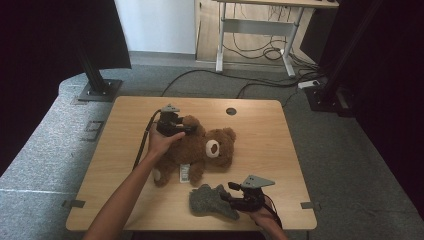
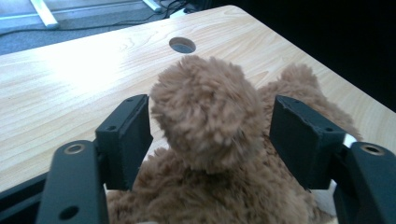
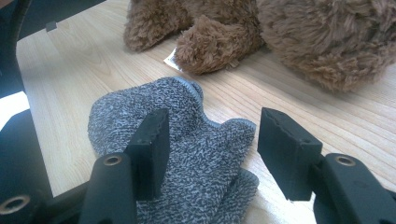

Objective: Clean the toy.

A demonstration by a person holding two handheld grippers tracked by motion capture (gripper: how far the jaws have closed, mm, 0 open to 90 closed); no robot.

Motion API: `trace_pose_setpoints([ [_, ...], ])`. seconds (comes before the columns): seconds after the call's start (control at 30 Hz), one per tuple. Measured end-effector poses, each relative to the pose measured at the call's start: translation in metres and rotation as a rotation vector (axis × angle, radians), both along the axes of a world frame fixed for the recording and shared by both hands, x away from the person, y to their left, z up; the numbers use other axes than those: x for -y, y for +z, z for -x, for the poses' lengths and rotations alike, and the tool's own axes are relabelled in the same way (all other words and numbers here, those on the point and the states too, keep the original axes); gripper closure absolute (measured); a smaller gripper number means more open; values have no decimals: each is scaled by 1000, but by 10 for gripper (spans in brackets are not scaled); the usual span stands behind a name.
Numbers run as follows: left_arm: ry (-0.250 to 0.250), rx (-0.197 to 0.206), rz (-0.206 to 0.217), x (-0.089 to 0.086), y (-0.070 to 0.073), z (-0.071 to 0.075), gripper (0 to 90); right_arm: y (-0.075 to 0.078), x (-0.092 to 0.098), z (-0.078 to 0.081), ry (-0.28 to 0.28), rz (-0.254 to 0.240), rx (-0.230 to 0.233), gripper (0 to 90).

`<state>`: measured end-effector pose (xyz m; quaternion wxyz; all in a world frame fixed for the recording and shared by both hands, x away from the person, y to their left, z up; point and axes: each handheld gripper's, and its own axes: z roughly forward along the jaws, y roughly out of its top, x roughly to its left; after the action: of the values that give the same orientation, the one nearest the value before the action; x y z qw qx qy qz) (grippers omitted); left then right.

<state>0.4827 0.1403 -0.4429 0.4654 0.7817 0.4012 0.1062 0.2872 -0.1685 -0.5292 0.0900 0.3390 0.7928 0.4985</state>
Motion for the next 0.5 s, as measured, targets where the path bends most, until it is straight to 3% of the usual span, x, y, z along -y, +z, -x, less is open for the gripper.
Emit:
trace_pose_setpoints([
  [0.1, 7, 3, -16, 2, -1, -2, 436, 0, 2, 0, -6, 0, 1, 435],
  [0.27, -11, -12, -2, 1, -2, -3, 607, 1, 3, 0, -9, -2, 3, 435],
  [0.5, -34, -20, 11, -2, -3, 1, 697, 8, 1, 4, 11, -20, 15, 435],
])
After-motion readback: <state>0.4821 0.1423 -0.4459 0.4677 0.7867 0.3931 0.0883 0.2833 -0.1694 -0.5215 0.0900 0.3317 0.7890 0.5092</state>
